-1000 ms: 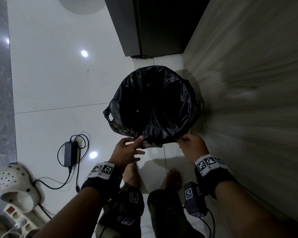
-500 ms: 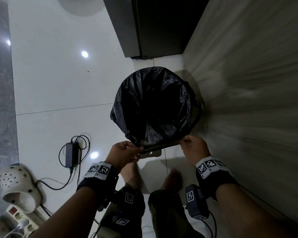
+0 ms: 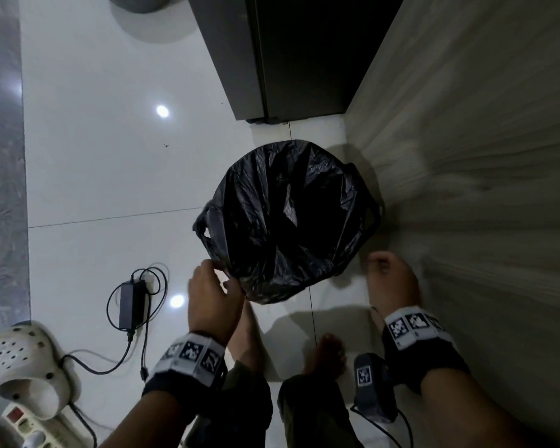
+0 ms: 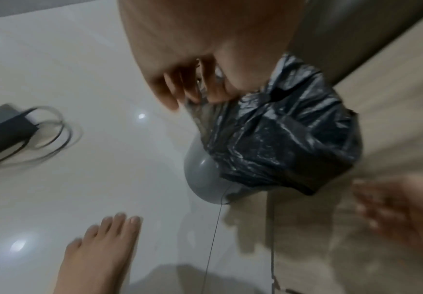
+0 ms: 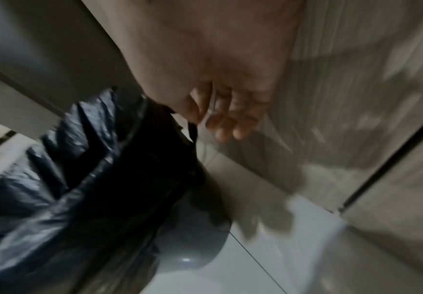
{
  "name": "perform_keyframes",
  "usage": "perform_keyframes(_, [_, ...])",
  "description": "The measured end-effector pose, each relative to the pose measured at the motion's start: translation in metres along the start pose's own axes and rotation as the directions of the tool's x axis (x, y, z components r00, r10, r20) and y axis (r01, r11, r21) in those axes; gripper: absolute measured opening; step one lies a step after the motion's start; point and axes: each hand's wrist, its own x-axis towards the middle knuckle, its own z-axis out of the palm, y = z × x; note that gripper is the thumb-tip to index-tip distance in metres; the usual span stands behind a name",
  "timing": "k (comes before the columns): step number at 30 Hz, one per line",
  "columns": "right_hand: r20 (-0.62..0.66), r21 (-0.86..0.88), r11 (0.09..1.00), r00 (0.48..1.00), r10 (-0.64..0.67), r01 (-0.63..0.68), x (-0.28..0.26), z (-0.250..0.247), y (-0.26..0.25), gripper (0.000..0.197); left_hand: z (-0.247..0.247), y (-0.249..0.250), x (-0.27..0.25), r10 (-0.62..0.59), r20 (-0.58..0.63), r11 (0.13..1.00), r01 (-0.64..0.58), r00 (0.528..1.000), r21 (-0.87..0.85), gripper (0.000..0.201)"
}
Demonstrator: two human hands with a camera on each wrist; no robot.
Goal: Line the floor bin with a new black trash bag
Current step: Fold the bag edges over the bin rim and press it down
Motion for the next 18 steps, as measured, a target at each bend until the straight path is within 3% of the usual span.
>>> perform_keyframes(2, [-0.194,-0.028,0.984,0.964,-0.180,0.178,-0.012,-0.011,-0.015,0.009,-0.012,0.016,-0.005,0.262,-0.141,0.958,-0.239,0.955,0.161,0.020])
perform_keyframes(3, [-0.230,-0.102,0.948,0.920,-0.318,0.302,-0.017,-0.013,-0.025,0.008,-0.014,0.023,-0.006,0.380,-0.128,0.912,-0.347,0.916,0.220,0.026])
perform_keyframes(5, [-0.123,-0.239,0.797,0.796,-0.592,0.555,-0.020,-0.008,-0.045,0.012,-0.010,0.037,-0.003,0.535,0.042,0.806,-0.525,0.844,0.273,0.037])
perform_keyframes(7, [0.127,-0.332,0.626,0.691,-0.712,0.706,-0.016,0.003,-0.061,0.017,0.001,0.045,0.004,0.582,0.279,0.669,-0.645,0.764,0.370,0.038])
perform_keyframes(8, [0.242,-0.398,0.574,0.686,-0.686,0.715,-0.012,0.007,-0.065,0.021,0.005,0.048,0.007,0.535,0.393,0.610,-0.664,0.748,0.432,0.039])
perform_keyframes(9, [0.333,-0.484,0.544,0.719,-0.610,0.685,-0.008,0.010,-0.068,0.027,0.007,0.051,0.011,0.440,0.493,0.572,-0.658,0.751,0.491,0.045])
perform_keyframes(11, [0.383,-0.630,0.517,0.810,-0.443,0.580,-0.001,0.011,-0.070,0.033,0.008,0.054,0.020,0.261,0.590,0.521,-0.626,0.764,0.580,0.057])
perform_keyframes(12, [0.365,-0.660,0.511,0.829,-0.423,0.551,0.001,0.010,-0.073,0.032,0.008,0.056,0.023,0.233,0.604,0.491,-0.628,0.762,0.604,0.059])
perform_keyframes(15, [0.314,-0.673,0.470,0.796,-0.517,0.571,0.003,0.013,-0.094,0.027,0.007,0.065,0.030,0.300,0.609,0.407,-0.676,0.734,0.614,0.049])
perform_keyframes(18, [0.435,-0.567,0.473,0.733,-0.523,0.674,0.013,0.024,-0.121,0.028,0.013,0.068,0.035,0.342,0.615,0.423,-0.701,0.711,0.575,0.041])
